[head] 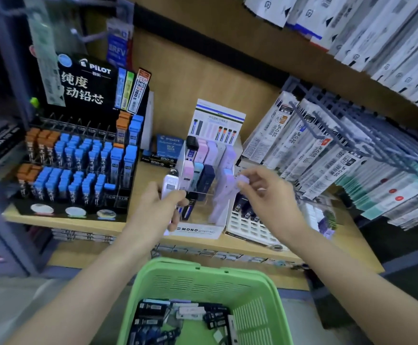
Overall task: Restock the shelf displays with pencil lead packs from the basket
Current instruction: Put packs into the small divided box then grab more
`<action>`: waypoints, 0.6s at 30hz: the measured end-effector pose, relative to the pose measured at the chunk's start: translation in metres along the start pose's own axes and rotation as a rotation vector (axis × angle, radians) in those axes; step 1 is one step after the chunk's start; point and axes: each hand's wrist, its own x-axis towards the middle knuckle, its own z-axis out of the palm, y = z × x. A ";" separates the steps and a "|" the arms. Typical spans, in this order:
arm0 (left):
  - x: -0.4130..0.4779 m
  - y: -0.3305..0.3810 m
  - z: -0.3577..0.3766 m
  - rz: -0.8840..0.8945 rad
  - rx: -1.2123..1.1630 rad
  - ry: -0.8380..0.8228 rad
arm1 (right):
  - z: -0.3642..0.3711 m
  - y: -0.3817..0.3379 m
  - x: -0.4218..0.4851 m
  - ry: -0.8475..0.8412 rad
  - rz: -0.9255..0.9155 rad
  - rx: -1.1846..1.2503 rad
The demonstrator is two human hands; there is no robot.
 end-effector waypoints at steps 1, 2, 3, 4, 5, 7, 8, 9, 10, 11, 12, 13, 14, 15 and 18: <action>0.002 0.001 -0.001 -0.003 -0.016 0.007 | -0.002 0.005 0.005 0.007 0.003 -0.044; 0.003 0.001 -0.002 -0.003 -0.026 0.011 | -0.003 0.011 0.009 -0.002 0.001 -0.085; 0.004 0.001 -0.002 -0.004 -0.034 0.013 | -0.002 0.015 0.011 -0.024 -0.001 -0.123; 0.005 0.000 -0.001 -0.008 -0.040 0.012 | 0.000 0.019 0.012 -0.054 0.000 -0.155; 0.007 -0.001 -0.001 -0.015 -0.046 0.009 | 0.003 0.023 0.013 -0.089 0.003 -0.183; 0.008 -0.001 0.000 -0.033 -0.061 -0.003 | 0.011 0.031 0.012 -0.150 -0.008 -0.225; 0.008 0.000 0.002 -0.038 -0.075 -0.007 | 0.016 0.034 0.012 -0.173 -0.022 -0.236; 0.008 0.000 0.003 -0.042 -0.095 -0.009 | 0.020 0.038 0.011 -0.195 -0.034 -0.245; 0.008 0.001 0.004 -0.046 -0.116 -0.011 | 0.024 0.041 0.011 -0.217 -0.042 -0.257; 0.008 0.001 0.005 -0.048 -0.132 -0.014 | 0.027 0.044 0.011 -0.240 -0.045 -0.280; 0.007 0.002 0.006 -0.047 -0.139 -0.015 | 0.030 0.048 0.012 -0.261 -0.041 -0.312; 0.006 0.002 0.007 -0.039 -0.135 -0.015 | 0.033 0.050 0.012 -0.279 -0.033 -0.342; 0.006 0.002 0.008 -0.028 -0.129 -0.011 | 0.036 0.052 0.012 -0.294 -0.021 -0.365; 0.005 0.002 0.009 -0.016 -0.127 -0.004 | 0.038 0.053 0.012 -0.300 -0.012 -0.384; 0.004 0.004 0.011 -0.012 -0.150 0.003 | 0.043 0.054 0.011 -0.269 -0.057 -0.471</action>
